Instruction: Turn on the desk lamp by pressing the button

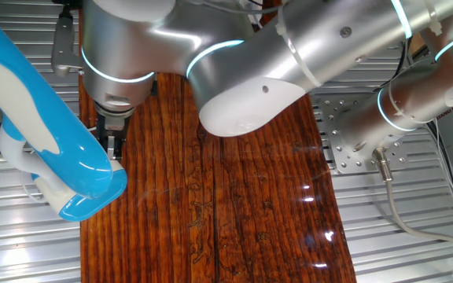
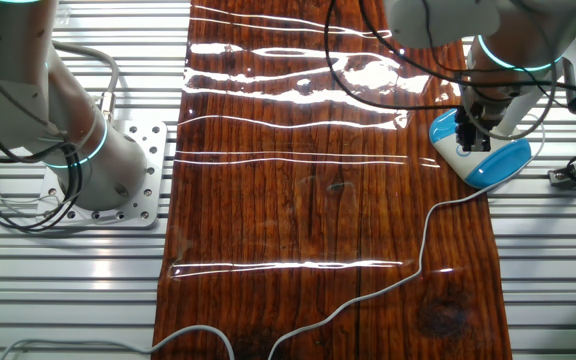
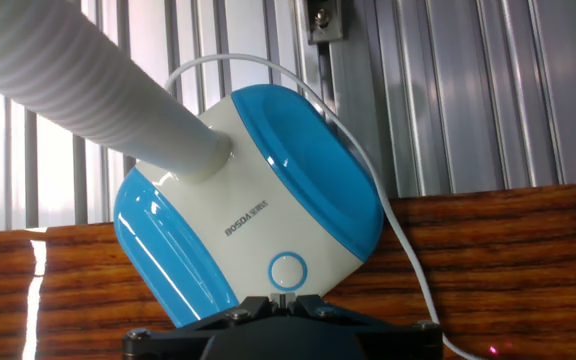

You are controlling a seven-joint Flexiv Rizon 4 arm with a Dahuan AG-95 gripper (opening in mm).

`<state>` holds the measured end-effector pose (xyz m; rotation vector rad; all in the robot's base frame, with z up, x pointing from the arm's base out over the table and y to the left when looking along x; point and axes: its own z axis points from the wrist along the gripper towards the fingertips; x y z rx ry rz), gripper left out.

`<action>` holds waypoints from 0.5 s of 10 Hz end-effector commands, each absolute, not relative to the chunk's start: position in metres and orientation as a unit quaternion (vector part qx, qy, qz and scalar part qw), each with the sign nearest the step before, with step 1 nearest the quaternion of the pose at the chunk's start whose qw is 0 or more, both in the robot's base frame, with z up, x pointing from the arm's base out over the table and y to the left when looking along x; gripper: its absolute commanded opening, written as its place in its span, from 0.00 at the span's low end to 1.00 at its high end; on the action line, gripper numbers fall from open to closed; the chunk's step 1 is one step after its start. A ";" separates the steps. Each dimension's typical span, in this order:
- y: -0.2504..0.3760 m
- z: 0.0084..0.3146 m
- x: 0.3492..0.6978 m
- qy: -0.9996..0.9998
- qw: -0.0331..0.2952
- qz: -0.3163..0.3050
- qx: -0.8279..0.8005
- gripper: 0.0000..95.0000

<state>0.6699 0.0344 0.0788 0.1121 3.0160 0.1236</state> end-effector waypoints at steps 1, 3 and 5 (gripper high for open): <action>0.035 0.079 0.669 0.997 0.061 0.039 0.038 0.00; 0.035 0.079 0.669 0.996 0.069 0.040 0.037 0.00; 0.035 0.079 0.669 0.996 0.067 0.041 0.035 0.00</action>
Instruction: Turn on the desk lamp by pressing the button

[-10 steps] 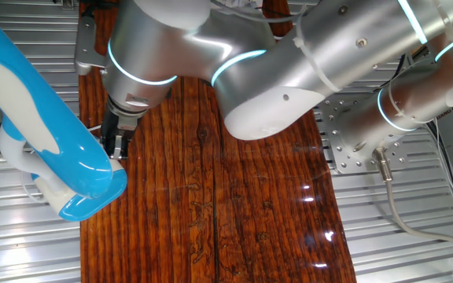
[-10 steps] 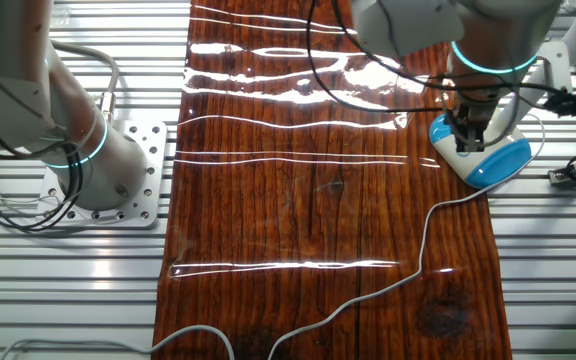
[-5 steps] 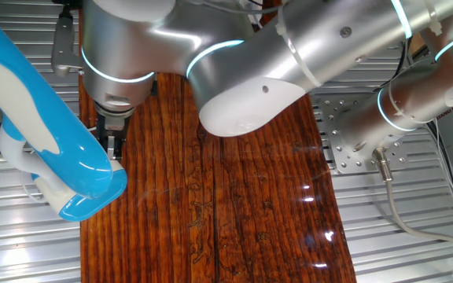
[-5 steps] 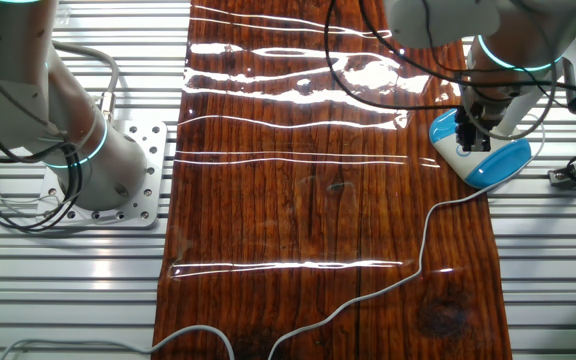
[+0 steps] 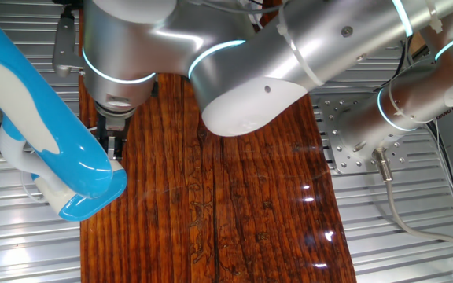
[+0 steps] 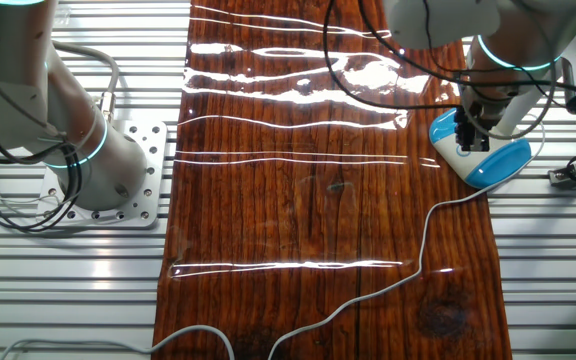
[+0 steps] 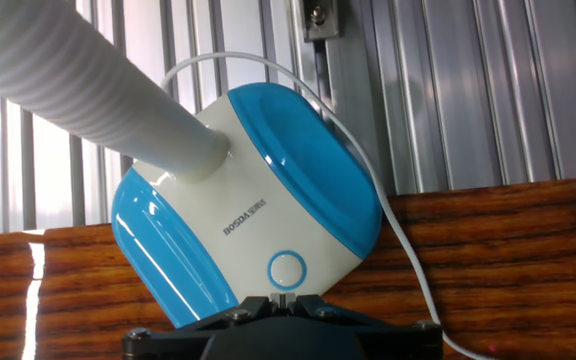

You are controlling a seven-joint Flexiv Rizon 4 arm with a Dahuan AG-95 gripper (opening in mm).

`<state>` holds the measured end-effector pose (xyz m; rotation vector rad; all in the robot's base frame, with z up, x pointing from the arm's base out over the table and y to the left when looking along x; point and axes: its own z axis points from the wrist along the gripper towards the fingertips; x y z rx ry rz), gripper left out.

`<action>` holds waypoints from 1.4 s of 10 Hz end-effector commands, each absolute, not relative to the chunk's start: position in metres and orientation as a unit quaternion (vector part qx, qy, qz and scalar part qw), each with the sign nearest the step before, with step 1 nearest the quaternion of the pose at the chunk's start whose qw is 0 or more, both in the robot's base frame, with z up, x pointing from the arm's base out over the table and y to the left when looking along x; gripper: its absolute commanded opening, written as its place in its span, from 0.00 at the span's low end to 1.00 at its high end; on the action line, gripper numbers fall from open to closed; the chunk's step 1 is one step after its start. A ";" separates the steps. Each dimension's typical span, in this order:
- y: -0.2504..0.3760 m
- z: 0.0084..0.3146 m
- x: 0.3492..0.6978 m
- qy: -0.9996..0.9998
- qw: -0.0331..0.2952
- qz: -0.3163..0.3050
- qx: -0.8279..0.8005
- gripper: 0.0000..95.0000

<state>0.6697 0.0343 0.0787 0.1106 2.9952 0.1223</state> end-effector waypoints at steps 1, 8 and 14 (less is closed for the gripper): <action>0.035 0.079 0.669 0.996 0.066 0.043 0.037 0.00; 0.035 0.079 0.669 0.996 0.061 0.048 0.041 0.00; 0.035 0.079 0.669 0.997 0.045 0.059 0.024 0.00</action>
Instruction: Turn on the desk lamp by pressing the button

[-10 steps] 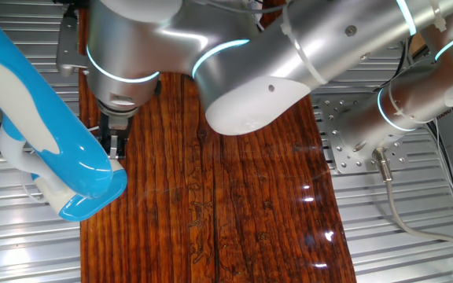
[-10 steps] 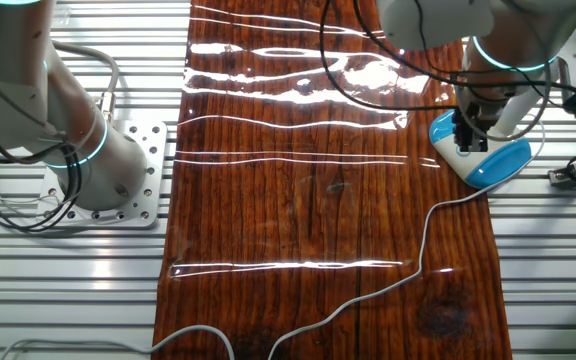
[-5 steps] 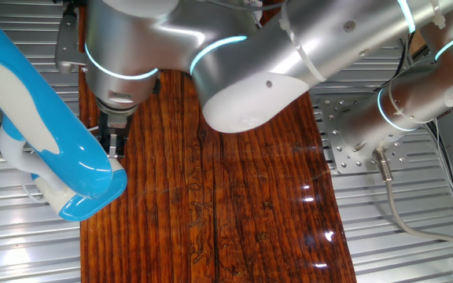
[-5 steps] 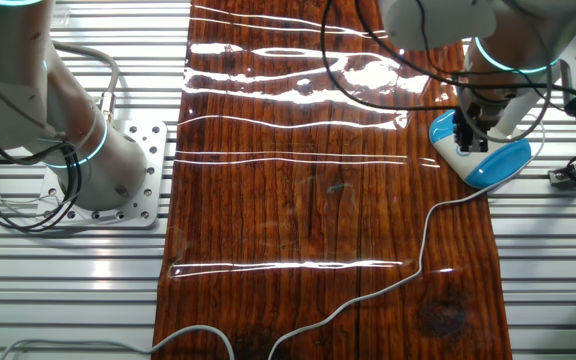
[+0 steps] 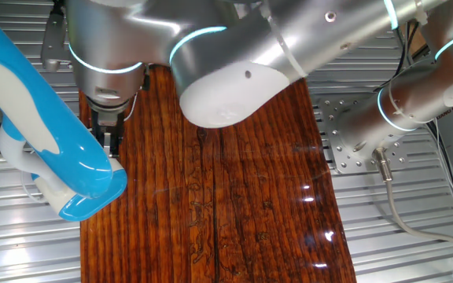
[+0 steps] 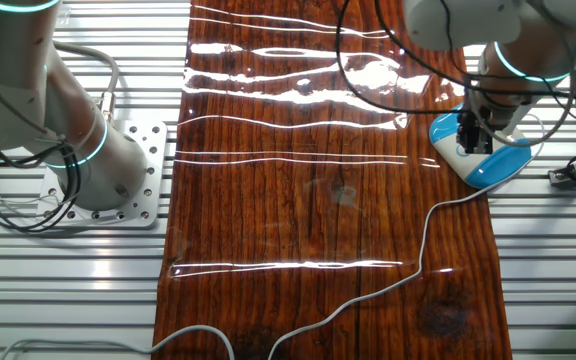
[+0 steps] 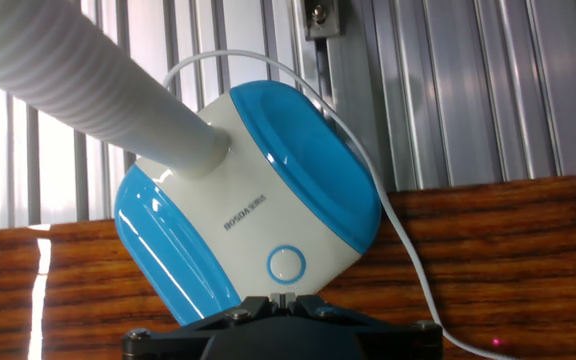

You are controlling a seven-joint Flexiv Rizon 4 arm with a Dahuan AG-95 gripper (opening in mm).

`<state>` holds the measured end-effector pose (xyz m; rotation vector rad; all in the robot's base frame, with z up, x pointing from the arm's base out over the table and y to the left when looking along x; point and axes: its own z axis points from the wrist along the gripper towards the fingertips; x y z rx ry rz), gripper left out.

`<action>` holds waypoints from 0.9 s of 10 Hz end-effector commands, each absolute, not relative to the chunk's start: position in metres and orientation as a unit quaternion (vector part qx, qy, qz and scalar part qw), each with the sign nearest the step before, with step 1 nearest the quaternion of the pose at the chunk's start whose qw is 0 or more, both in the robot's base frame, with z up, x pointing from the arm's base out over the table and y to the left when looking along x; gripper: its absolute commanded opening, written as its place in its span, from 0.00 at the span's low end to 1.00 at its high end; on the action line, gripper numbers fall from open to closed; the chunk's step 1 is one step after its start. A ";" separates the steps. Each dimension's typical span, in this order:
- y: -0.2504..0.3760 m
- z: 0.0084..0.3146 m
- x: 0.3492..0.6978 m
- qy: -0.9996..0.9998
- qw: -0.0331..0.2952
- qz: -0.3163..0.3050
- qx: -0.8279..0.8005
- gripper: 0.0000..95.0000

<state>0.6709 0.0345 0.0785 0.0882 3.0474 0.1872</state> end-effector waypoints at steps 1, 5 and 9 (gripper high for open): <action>0.035 0.079 0.669 0.997 0.043 0.055 0.022 0.00; 0.035 0.079 0.669 0.999 0.037 0.030 0.024 0.00; 0.035 0.079 0.669 0.998 0.041 0.030 0.040 0.00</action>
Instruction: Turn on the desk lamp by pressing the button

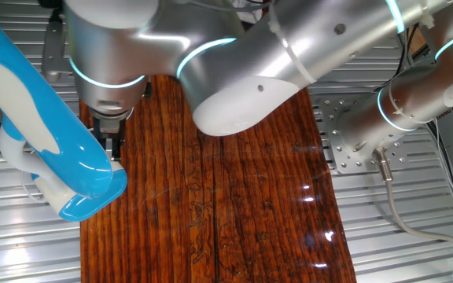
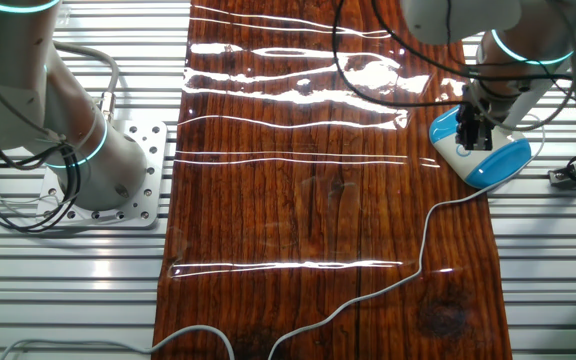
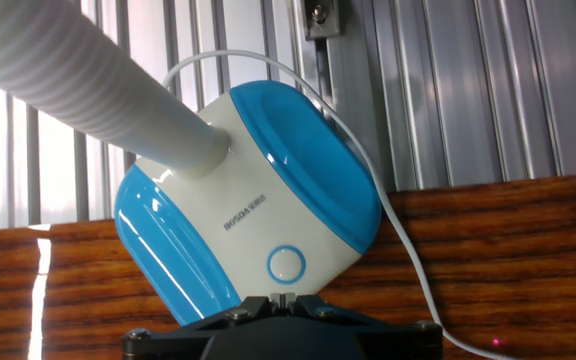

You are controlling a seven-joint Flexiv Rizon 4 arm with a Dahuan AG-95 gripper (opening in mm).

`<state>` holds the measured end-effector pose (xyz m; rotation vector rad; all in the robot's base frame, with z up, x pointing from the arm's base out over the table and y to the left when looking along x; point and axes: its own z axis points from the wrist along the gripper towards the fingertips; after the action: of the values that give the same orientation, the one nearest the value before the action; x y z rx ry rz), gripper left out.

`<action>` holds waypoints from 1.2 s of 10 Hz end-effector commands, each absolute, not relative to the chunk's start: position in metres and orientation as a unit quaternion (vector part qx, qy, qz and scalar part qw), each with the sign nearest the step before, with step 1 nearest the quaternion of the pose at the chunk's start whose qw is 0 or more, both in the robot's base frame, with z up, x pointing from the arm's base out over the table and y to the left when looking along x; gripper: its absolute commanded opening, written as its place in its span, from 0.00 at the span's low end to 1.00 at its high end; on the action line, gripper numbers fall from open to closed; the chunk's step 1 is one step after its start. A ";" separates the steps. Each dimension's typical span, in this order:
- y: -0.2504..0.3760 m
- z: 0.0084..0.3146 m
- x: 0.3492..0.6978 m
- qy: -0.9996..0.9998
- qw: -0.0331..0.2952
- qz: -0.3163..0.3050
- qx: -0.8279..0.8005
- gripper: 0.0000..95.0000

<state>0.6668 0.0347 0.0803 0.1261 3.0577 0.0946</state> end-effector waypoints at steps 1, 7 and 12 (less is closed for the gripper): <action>0.035 0.079 0.669 0.998 0.042 0.029 0.039 0.00; 0.035 0.079 0.669 0.998 0.054 0.027 0.031 0.00; 0.035 0.075 0.674 0.997 0.066 0.028 0.034 0.00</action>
<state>0.6743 0.0350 0.0746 0.1031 3.0070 0.0865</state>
